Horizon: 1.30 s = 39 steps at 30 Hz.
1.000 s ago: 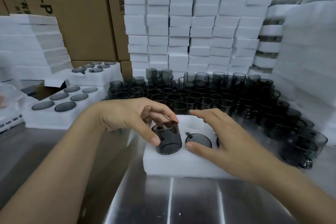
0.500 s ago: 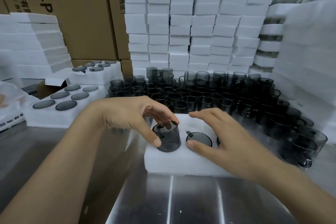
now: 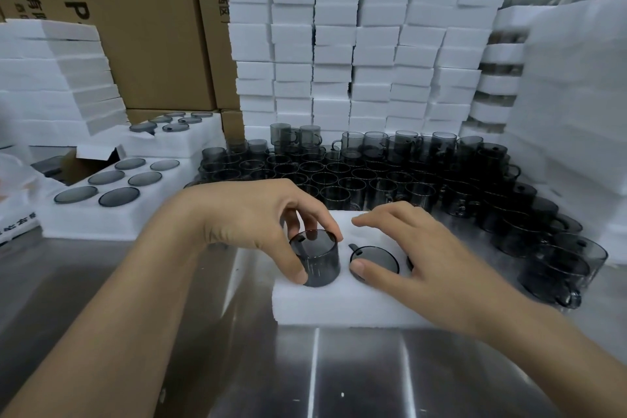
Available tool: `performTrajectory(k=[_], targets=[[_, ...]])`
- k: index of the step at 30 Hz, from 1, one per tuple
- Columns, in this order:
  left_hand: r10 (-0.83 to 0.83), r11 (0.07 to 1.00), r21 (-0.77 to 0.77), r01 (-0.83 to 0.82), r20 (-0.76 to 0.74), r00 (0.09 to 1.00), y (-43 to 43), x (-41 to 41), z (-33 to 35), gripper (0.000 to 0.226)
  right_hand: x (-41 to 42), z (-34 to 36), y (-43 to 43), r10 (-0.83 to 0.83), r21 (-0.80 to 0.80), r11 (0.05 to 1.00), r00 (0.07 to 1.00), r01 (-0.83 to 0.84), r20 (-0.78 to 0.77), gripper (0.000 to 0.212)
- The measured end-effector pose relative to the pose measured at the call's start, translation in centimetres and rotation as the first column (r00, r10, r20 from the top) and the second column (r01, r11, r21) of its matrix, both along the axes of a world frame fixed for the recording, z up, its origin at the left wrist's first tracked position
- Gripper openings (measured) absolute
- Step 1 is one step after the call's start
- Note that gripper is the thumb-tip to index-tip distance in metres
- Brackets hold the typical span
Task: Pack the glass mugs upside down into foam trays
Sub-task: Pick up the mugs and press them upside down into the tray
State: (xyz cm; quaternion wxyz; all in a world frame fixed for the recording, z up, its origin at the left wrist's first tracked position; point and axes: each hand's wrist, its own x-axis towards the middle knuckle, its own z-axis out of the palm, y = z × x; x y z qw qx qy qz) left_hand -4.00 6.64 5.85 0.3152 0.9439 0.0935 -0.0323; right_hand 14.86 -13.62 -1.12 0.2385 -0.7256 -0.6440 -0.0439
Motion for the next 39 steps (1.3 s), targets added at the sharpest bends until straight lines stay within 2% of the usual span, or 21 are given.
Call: performTrajectory(k=[3,5,9,14,18,28,31,34,39], targets=[[0.012,1.0,-0.003,-0.012,0.001,1.0,0.3,-0.1,0.0,0.057,-0.4,0.2,-0.1,0.037,0.057,0.997,0.995,-0.042,0.097,0.05],[0.015,0.999,-0.038,-0.016,-0.013,1.0,0.7,-0.2,-0.1,0.056,-0.8,-0.1,0.0,0.101,0.084,0.99,0.984,-0.114,0.146,0.045],[0.014,0.996,-0.085,-0.016,-0.018,1.0,1.3,-0.4,-0.3,0.051,-1.9,-0.8,0.1,0.169,0.067,0.982,0.983,-0.174,0.074,0.049],[0.012,0.991,-0.135,-0.007,0.039,0.999,1.7,-0.3,-0.7,0.057,-1.9,-1.1,0.1,0.182,0.125,0.975,0.983,-0.183,0.015,0.045],[0.002,0.987,-0.159,0.001,0.02,1.0,1.8,-0.1,-0.9,0.056,-2.0,-1.3,0.3,0.184,0.148,0.971,0.982,-0.189,0.047,0.044],[0.026,0.994,-0.101,-0.028,-0.022,0.999,1.9,-0.4,-0.9,0.055,-1.7,-1.4,0.3,0.153,0.104,0.982,0.985,-0.161,0.074,0.045],[0.06,0.985,-0.164,-0.052,0.043,0.997,2.5,-1.0,-0.8,0.039,-2.0,-1.4,0.1,0.144,0.099,0.983,0.98,-0.158,0.138,0.047],[0.121,0.982,-0.156,-0.103,0.105,0.987,3.1,-1.0,-1.0,0.019,-2.3,-1.4,0.0,0.147,0.12,0.977,0.966,-0.175,0.213,0.047],[0.132,0.979,-0.158,-0.127,0.022,0.991,3.0,-0.8,-1.6,0.014,-2.9,-1.2,-0.1,0.138,0.045,0.986,0.943,-0.159,0.303,0.046]])
